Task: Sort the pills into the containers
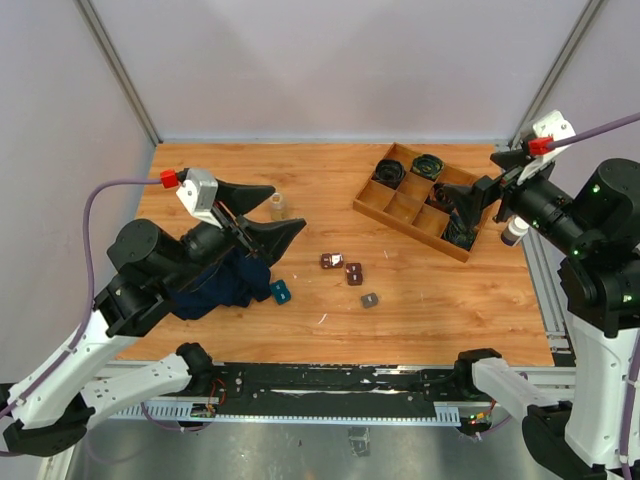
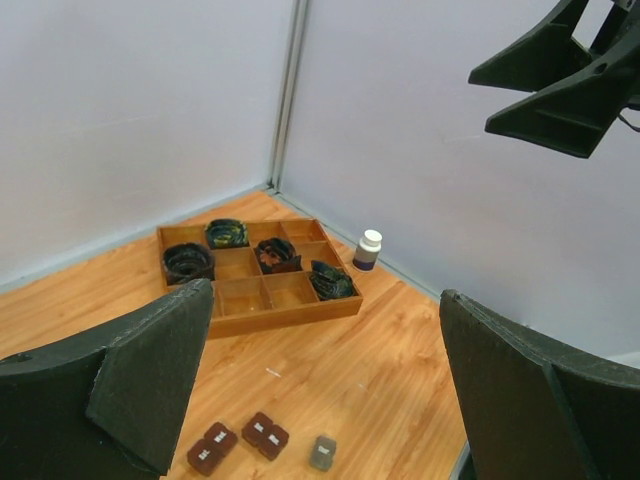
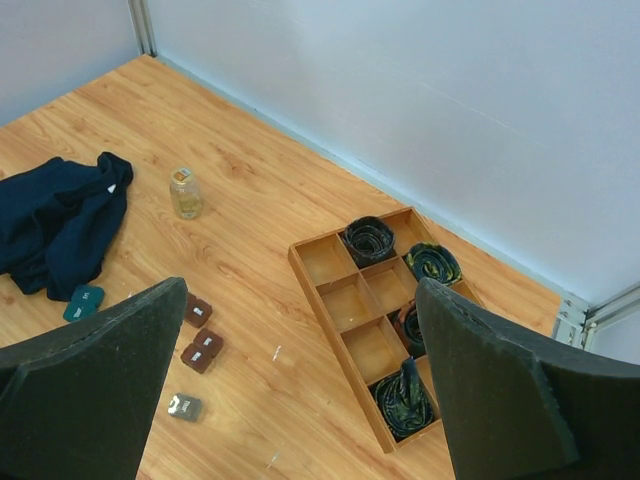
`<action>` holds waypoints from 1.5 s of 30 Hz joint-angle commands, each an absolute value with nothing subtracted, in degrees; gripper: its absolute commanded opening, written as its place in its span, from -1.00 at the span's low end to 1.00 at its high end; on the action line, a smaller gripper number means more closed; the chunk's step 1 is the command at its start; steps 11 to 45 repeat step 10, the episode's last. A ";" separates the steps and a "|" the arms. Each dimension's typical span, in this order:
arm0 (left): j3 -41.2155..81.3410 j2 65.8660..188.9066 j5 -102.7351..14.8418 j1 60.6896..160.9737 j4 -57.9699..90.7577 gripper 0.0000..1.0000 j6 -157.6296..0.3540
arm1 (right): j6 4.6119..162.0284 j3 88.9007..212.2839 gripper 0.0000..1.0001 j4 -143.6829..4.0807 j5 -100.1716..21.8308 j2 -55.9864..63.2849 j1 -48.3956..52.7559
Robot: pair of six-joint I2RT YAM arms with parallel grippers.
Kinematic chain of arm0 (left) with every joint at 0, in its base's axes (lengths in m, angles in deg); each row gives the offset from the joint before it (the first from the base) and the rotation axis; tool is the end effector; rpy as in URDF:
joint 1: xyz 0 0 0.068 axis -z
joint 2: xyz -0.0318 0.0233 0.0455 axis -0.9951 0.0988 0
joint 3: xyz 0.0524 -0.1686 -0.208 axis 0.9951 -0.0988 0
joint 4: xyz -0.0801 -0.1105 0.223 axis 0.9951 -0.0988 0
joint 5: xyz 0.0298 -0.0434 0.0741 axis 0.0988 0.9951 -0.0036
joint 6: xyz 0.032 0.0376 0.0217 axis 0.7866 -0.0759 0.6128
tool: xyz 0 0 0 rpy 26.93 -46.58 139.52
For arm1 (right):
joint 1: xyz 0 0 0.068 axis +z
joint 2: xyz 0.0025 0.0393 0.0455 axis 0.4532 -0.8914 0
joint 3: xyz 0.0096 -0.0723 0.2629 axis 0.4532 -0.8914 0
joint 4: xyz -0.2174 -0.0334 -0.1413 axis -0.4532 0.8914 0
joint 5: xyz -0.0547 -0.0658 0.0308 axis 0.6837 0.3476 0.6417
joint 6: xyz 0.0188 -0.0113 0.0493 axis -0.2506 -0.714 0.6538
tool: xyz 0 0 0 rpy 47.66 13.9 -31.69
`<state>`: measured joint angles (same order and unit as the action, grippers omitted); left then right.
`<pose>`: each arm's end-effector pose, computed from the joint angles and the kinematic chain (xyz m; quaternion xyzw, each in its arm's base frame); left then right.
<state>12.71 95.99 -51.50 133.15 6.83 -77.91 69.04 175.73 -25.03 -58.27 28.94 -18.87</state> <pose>0.0948 -0.1090 0.4654 0.2063 0.5848 -0.3936 0.6786 0.1050 0.0311 0.5467 -0.2549 0.6618 0.1677 0.6848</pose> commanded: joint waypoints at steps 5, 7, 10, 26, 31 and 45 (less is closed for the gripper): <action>14.29 95.92 -52.04 132.76 4.77 0.99 -76.14 | 67.28 177.24 0.96 -24.38 -56.01 28.41 -19.49; 14.37 95.92 -52.21 132.76 4.62 0.98 -76.03 | 66.85 177.27 0.97 -24.32 -55.48 28.31 -19.50; 14.51 96.29 -52.21 132.76 4.66 0.98 -75.85 | 66.20 176.96 0.97 -24.14 -55.30 28.30 -19.49; 14.51 96.29 -52.21 132.76 4.66 0.98 -75.85 | 66.20 176.96 0.97 -24.14 -55.30 28.30 -19.49; 14.51 96.29 -52.21 132.76 4.66 0.98 -75.85 | 66.20 176.96 0.97 -24.14 -55.30 28.30 -19.49; 14.51 96.29 -52.21 132.76 4.66 0.98 -75.85 | 66.20 176.96 0.97 -24.14 -55.30 28.30 -19.49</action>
